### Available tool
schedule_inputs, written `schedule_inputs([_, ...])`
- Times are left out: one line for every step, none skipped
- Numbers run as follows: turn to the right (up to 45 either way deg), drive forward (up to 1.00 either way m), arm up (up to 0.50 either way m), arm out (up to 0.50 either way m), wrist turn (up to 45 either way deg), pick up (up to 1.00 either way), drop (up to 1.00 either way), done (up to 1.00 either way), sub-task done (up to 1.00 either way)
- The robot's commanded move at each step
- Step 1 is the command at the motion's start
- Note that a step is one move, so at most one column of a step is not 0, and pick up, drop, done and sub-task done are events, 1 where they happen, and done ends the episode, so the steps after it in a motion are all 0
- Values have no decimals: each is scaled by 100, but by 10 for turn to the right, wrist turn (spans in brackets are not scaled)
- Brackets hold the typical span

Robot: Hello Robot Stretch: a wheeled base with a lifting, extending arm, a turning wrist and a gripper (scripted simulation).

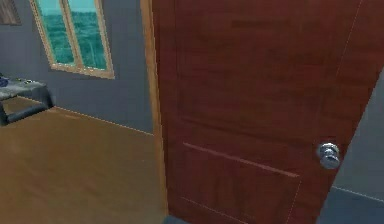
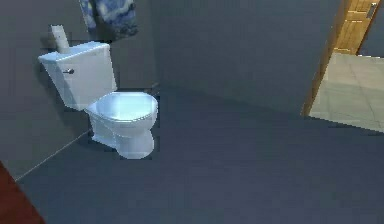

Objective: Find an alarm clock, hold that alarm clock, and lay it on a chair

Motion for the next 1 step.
schedule_inputs([-210, 0, 0, 0, 0, 0, 0, 0, 0])
